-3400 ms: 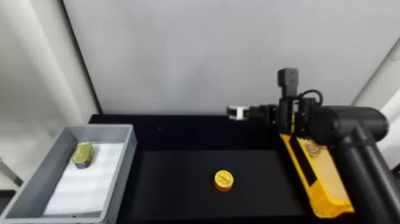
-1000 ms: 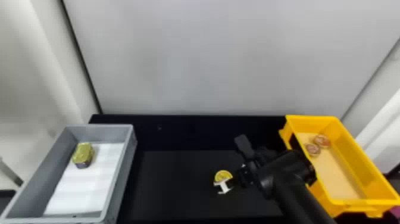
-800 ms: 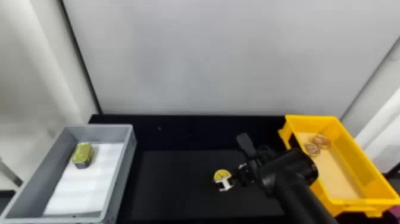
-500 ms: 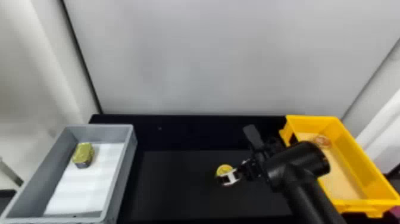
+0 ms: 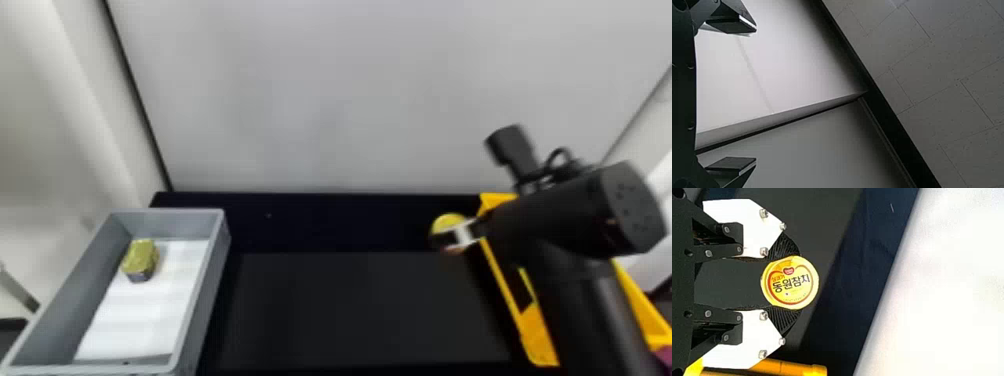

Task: Pick up the round yellow can and place it in the yellow rectangular box

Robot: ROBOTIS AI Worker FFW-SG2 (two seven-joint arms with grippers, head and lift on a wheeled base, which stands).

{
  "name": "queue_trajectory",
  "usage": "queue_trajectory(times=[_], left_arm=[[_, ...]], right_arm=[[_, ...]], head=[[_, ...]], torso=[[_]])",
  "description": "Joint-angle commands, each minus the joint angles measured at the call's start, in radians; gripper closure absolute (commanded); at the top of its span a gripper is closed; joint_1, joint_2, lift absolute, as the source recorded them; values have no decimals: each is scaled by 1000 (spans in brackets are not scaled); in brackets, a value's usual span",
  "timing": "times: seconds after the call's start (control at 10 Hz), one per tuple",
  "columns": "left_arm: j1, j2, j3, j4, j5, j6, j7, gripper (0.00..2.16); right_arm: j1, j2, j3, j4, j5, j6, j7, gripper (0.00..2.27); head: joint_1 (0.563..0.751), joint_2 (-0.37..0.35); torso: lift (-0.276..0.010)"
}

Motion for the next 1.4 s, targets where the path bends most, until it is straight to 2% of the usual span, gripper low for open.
queue_trajectory(times=[0.0, 0.2, 0.3, 0.5, 0.7, 1.0, 1.2, 1.3], left_arm=[[0, 5, 1, -2, 0, 1, 0, 96], [-1, 6, 0, -2, 0, 1, 0, 96], [-4, 8, -3, 0, 0, 1, -1, 96], [-10, 13, -12, 4, 0, 6, -3, 96], [-13, 13, -15, 6, 0, 6, -3, 96], [-16, 16, -17, 6, 0, 8, -6, 96], [-15, 16, -14, 6, 0, 8, -7, 96], [-15, 16, -14, 6, 0, 8, -9, 96]], right_arm=[[-35, -52, -90, -7, 149, 13, 34, 751], [-29, -117, -191, 18, 161, 2, 12, 751], [-26, -137, -252, 45, 159, -10, 9, 751], [-17, -146, -387, 67, 104, -50, -42, 751], [-23, -143, -492, 93, -66, -101, -246, 751], [-26, -143, -616, 223, -321, -174, -464, 751], [5, -146, -691, 329, -694, -259, -729, 751], [28, -160, -703, 387, -867, -309, -831, 751]], head=[[694, -78], [694, -78], [694, -78], [694, -78], [694, -78], [694, -78], [694, -78], [694, -78]], torso=[[-2], [-2], [-2], [-2], [-2], [-2], [-2], [-2]])
